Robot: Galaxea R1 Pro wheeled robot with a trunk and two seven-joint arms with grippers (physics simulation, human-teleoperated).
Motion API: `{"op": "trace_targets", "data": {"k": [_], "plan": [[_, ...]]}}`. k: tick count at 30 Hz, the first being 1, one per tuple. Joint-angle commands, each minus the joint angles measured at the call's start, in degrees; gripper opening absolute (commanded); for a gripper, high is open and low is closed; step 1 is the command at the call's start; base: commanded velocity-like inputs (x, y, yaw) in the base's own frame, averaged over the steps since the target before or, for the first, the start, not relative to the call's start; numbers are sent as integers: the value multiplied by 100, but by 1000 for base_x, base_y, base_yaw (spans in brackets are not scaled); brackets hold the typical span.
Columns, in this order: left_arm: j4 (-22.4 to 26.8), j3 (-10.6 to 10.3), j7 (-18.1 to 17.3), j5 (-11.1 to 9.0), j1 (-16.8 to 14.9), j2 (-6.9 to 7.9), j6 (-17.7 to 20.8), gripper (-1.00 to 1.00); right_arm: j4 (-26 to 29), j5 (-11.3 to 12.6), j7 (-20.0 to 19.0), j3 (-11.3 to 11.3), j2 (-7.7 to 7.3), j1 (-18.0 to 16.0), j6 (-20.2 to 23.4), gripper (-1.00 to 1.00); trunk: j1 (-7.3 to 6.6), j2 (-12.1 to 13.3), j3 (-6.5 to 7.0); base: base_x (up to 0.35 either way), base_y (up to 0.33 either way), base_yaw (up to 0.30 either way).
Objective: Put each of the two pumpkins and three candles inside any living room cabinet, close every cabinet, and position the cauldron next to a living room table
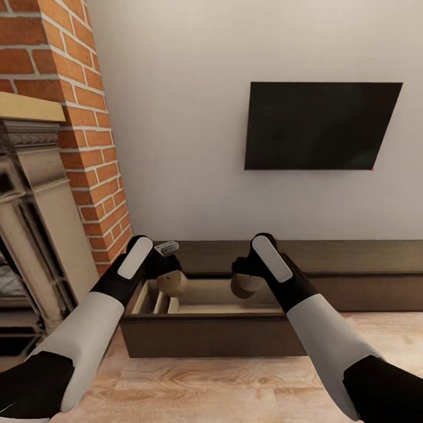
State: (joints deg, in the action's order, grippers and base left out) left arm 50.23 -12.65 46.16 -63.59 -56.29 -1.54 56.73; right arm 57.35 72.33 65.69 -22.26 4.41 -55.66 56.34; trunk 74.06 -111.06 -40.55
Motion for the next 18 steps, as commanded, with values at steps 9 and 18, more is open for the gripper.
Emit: {"op": "trace_targets", "data": {"k": [9, 18], "plan": [[-68, -254, 55, -69, -5, -4, -7, -100, 5, 44, 41, -7, -3, -6, 26, -100, 0, -3, -1, 81, -79, -15], [-161, -282, 51, -66, -5, 0, -13, -100, 5, 44, 9, -7, -2, -6, 26, -100, 0, -3, 8, 303, -59, -43]]}}
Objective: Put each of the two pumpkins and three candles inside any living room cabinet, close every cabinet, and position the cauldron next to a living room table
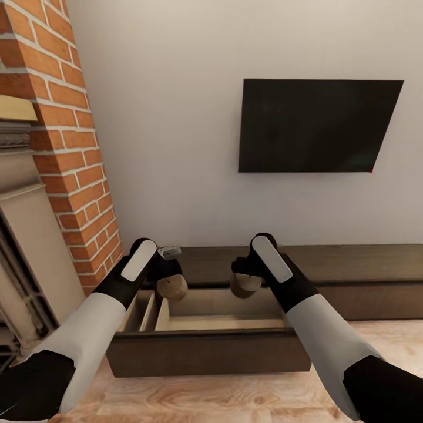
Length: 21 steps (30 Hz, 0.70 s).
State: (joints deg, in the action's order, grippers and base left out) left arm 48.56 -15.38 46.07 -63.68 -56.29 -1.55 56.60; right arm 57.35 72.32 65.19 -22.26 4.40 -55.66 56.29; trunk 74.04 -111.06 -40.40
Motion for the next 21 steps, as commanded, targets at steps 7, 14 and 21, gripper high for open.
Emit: {"op": "trace_targets", "data": {"k": [7, 14, 21], "plan": [[4, -12, 60, -56, -5, 5, 0, -100, 4, 46, 55, -7, -1, -6, 31, -100, 3, -3, -6, 285, -6, -1], [4, -18, 58, -56, -5, 1, 0, -100, 4, 46, 34, -7, -2, -6, 31, -100, 3, -3, -6, 32, 0, 0], [4, -27, 53, -56, -5, 6, 0, -100, 4, 46, -12, -7, -3, -6, 31, -100, 25, -43, -24, 1, 0, 0]]}}
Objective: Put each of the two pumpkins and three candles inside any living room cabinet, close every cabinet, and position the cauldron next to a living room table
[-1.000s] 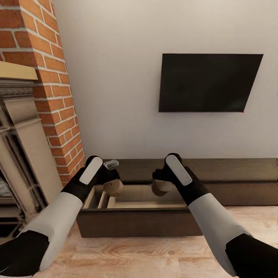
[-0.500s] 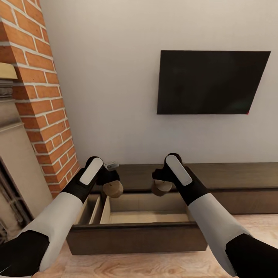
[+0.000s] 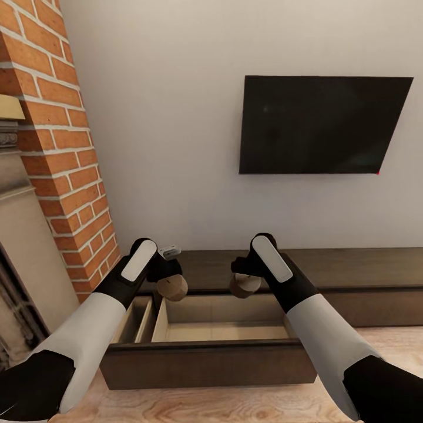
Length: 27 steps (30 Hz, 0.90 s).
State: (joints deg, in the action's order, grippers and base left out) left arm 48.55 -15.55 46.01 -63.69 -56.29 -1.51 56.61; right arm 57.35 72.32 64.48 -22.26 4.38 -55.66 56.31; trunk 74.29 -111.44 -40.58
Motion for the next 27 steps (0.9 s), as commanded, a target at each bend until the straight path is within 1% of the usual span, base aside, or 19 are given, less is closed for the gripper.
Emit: {"op": "trace_targets", "data": {"k": [1, 11, 14, 18, 21, 22, 24, 27], "plan": [[5, -12, 59, -56, -5, 3, -1, -100, 4, 45, 57, -7, 0, -7, 29, -100, 22, -45, -24, 0, 0, 0], [4, -25, 57, -75, -5, 10, 6, -100, 5, 48, 55, -15, 1, -7, 29, -100, 241, -446, -204, 0, 0, 0], [-114, -21, 57, -74, -5, 5, 6, -100, 0, 59, 55, -44, 1, -7, 29, -100, 307, -566, -258, 0, 0, 0], [-420, -11, 57, -63, -5, -4, 0, -100, 2, 46, 55, -223, 1, -7, 1, -100, 395, -727, -330, 0, 0, 0], [-485, -28, 57, -62, -5, -4, -1, -100, -2, 57, 40, -329, 1, -7, -179, -100, 461, -847, -383, 0, 0, 0], [-494, -52, 57, -63, -5, -3, -1, -100, -3, 54, 10, -420, 1, -7, -237, -100, 483, -887, -401, 0, 0, 0], [-501, -109, 4, -57, -5, -4, -8, -100, -4, 44, -99, -676, 1, -7, -338, -100, 527, -967, -437, 0, 0, 0], [-503, -206, -211, -43, -5, 0, -20, -100, -6, 41, -310, -1013, -5, -7, -585, -100, 593, -1088, -491, 0, 0, 0]]}}
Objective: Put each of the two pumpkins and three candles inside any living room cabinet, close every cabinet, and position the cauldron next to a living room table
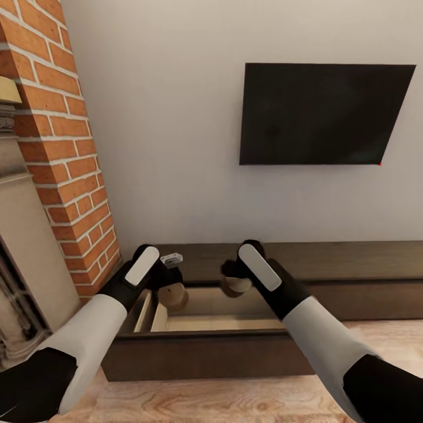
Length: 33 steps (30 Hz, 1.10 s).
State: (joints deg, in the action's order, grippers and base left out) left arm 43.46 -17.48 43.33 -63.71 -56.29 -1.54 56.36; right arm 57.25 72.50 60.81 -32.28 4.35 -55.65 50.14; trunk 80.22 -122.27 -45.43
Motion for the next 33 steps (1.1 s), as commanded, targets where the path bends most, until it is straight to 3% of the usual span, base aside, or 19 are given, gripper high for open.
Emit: {"op": "trace_targets", "data": {"k": [1, 7, 11, 14, 17, 25, 30, 33], "plan": [[6, -50, -3, -33, -5, 3, 0, -100, 2, 25, 7, -86, -3, -7, -52, -100, 21, -45, -24, 0, 0, 0], [5, -216, -117, -15, -5, 4, -23, -100, -42, 27, -153, -235, 1, -7, -216, -100, 153, -286, -132, 0, 0, 0], [5, -258, -122, -14, -5, 5, -195, -100, -390, 23, -400, -320, 4, -7, -312, -100, 241, -446, -204, 0, 0, 0], [5, -485, -128, -11, -5, 5, -382, -100, -699, 30, -810, -825, 4, -7, -661, -100, 307, -566, -258, 0, 0, 0], [4, -583, -131, -10, -5, 15, -569, -100, -775, 35, -945, -1052, 4, -7, -841, -100, 373, -687, -311, 0, 0, 0], [5, -748, -132, -5, -5, 66, -770, -100, -795, 20, -1018, -1152, 4, -7, -1073, -100, 549, -1007, -455, 0, 0, 0], [5, -782, -132, 2, -5, 74, -831, -100, -802, -247, -1019, -1159, 2, -7, -1163, -100, 658, -1208, -545, 0, 0, 0], [3, -859, -136, 214, -5, 75, -854, -100, -798, -355, -1019, -1158, 1, -7, -1173, -100, 724, -1328, -599, 0, 0, 0]]}}
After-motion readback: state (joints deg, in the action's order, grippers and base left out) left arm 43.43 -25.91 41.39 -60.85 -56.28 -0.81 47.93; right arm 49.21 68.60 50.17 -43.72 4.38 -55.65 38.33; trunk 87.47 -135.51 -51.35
